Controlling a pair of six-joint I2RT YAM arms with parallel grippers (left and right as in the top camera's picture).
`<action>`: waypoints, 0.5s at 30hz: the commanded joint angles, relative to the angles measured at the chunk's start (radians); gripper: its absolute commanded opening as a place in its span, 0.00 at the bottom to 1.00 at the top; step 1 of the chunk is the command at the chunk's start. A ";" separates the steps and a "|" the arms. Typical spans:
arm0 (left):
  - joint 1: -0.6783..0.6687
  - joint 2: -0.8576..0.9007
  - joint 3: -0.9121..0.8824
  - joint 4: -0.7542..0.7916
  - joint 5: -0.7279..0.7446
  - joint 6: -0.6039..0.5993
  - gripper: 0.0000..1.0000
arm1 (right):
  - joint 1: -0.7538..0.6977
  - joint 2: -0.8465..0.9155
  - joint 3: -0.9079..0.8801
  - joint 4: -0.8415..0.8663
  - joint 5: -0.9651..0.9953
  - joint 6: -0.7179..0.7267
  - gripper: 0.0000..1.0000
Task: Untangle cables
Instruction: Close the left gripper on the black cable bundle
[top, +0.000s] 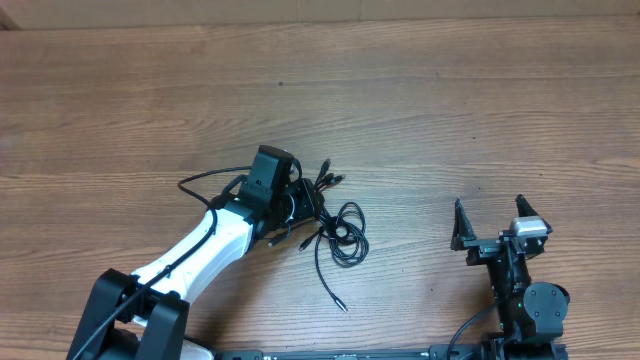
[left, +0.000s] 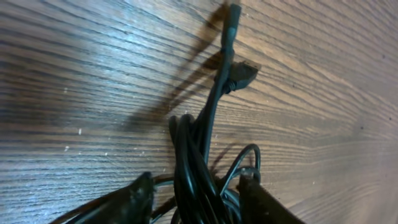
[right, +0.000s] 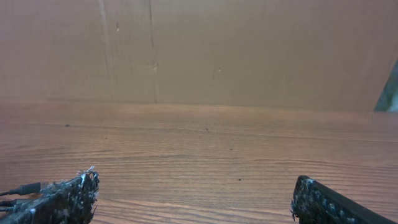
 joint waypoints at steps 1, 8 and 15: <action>-0.007 0.008 0.024 0.004 -0.024 -0.003 0.32 | -0.003 -0.007 -0.010 0.005 0.013 0.004 1.00; -0.007 0.008 0.024 0.005 -0.032 -0.002 0.20 | -0.003 -0.007 -0.010 0.005 0.013 0.004 1.00; -0.006 0.006 0.035 0.005 0.032 0.002 0.04 | -0.003 -0.007 -0.010 0.005 0.013 0.004 1.00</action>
